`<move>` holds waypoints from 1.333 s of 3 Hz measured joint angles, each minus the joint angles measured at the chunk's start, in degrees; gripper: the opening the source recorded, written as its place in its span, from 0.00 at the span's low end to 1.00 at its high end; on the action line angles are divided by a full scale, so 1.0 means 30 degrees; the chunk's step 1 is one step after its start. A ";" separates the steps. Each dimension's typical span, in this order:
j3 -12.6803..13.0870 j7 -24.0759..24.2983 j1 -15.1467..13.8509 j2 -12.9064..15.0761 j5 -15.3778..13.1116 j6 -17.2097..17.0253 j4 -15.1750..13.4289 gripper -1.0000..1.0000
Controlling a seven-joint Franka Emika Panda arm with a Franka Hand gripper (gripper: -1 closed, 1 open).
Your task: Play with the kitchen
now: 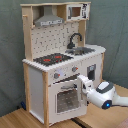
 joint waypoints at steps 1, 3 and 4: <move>0.0312 0.0019 0.0438 0.0230 0.0047 -0.1899 0.0564 0.00; 0.0915 0.0021 0.0960 0.0421 0.0446 -0.5507 0.1998 0.00; 0.1170 -0.0015 0.1147 0.0429 0.0814 -0.7215 0.2897 0.00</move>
